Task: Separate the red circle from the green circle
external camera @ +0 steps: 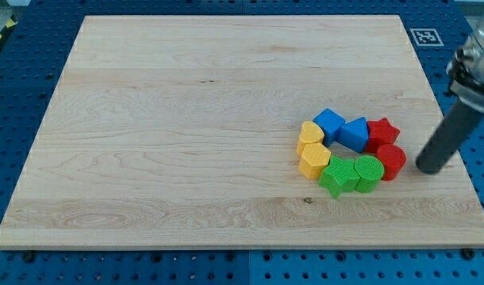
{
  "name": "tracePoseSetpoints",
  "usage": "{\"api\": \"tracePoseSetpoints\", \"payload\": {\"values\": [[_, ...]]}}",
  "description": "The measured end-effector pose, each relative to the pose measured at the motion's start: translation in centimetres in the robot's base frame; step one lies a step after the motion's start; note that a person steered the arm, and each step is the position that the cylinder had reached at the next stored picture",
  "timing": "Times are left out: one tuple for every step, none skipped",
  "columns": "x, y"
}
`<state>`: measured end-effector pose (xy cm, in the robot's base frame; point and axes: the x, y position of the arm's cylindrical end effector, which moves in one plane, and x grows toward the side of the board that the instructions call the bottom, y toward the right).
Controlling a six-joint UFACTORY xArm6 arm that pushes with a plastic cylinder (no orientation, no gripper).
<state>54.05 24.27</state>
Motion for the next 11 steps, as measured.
{"api": "tracePoseSetpoints", "payload": {"values": [[3.0,0.0],[3.0,0.0],[3.1,-1.5],[2.9,-2.5],[2.9,-4.6],[1.9,-5.3],[0.9,-5.3],[0.9,-5.3],[-1.1,-5.3],[-2.1,-5.3],[-2.3,-6.8]]}}
